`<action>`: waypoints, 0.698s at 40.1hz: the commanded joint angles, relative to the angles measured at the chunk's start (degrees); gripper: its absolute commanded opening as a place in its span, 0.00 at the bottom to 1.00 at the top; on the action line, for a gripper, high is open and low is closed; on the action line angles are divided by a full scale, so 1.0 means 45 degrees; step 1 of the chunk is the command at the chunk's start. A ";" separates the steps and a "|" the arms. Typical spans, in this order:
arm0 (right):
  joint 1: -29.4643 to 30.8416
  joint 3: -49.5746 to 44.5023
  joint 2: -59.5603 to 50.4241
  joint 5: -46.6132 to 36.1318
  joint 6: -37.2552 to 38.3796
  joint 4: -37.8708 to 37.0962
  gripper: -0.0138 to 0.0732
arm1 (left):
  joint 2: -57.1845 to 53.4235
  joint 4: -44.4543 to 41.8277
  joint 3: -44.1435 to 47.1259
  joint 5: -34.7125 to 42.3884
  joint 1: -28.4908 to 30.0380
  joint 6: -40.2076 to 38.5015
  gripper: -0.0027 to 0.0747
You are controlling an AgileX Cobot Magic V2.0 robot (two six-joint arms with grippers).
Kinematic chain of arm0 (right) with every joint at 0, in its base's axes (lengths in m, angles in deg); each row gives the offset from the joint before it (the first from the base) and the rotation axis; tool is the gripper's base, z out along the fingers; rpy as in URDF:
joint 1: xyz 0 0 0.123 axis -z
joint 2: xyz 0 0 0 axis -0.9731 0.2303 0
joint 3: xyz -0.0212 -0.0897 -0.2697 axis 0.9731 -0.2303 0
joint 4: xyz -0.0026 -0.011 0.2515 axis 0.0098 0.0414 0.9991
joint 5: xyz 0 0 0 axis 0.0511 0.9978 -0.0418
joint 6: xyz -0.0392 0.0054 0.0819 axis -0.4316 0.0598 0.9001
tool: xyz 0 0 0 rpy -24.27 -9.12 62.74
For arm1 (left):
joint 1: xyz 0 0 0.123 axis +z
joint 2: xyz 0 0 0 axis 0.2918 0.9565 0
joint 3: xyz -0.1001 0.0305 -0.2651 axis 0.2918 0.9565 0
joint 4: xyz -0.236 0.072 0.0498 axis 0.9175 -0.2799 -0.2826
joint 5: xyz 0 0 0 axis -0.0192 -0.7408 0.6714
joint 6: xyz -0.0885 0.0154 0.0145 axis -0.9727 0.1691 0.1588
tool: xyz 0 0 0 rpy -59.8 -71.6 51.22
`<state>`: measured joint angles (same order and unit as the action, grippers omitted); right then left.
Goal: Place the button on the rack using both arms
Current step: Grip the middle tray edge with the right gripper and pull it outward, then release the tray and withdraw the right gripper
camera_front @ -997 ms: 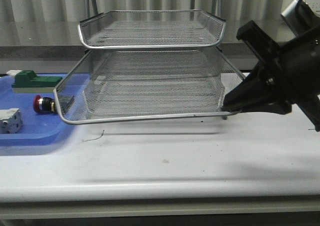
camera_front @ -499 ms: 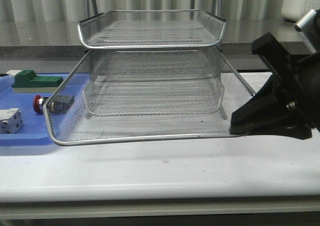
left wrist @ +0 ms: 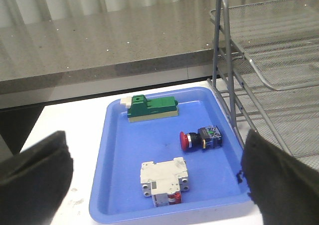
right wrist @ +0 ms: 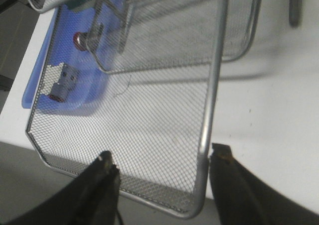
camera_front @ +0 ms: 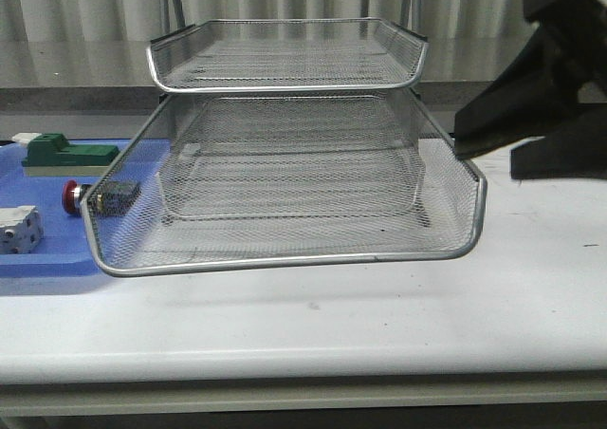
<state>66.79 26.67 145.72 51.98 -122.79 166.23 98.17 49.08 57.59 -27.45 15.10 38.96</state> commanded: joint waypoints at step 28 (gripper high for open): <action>0.0061 0.3242 -0.3695 0.1391 1.3822 -1.9748 0.09 | 0.0156 0.0139 -0.0379 0.1141 0.0017 -0.0129 0.87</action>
<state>66.79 43.10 134.89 64.51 -62.49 79.99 98.17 49.08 57.59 -27.45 15.10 38.96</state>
